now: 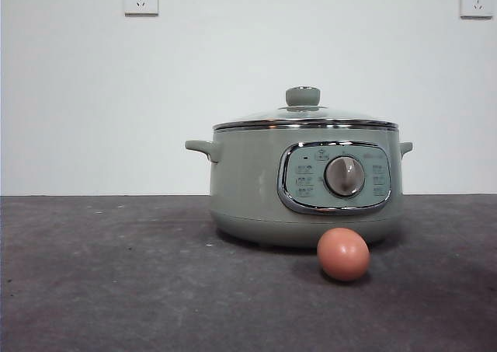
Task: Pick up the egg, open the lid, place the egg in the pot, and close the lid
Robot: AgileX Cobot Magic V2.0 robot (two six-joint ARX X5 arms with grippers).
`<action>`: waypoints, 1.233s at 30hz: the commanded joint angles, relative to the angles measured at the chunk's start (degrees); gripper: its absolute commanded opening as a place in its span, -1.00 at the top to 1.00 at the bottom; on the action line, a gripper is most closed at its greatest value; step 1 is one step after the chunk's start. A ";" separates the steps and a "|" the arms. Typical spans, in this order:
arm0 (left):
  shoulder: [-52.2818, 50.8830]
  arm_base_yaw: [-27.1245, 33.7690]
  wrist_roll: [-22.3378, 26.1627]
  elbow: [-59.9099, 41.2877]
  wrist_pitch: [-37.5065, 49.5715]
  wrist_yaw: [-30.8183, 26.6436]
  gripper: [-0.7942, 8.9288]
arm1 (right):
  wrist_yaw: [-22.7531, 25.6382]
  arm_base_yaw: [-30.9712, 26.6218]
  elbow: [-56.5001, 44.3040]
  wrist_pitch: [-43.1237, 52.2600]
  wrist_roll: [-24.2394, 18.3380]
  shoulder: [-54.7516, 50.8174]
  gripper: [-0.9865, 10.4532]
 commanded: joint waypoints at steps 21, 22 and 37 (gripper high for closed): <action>7.89 0.15 -7.23 18.29 -8.79 11.34 0.85 | -5.62 -0.02 19.78 -8.50 10.43 7.96 0.85; 9.07 0.17 -7.21 20.15 -9.22 12.24 0.85 | -6.38 -0.02 21.88 -10.23 9.92 9.51 0.85; 26.51 -0.92 1.95 49.33 -29.55 25.51 0.85 | -18.08 -0.02 51.74 -37.40 -5.35 30.08 0.85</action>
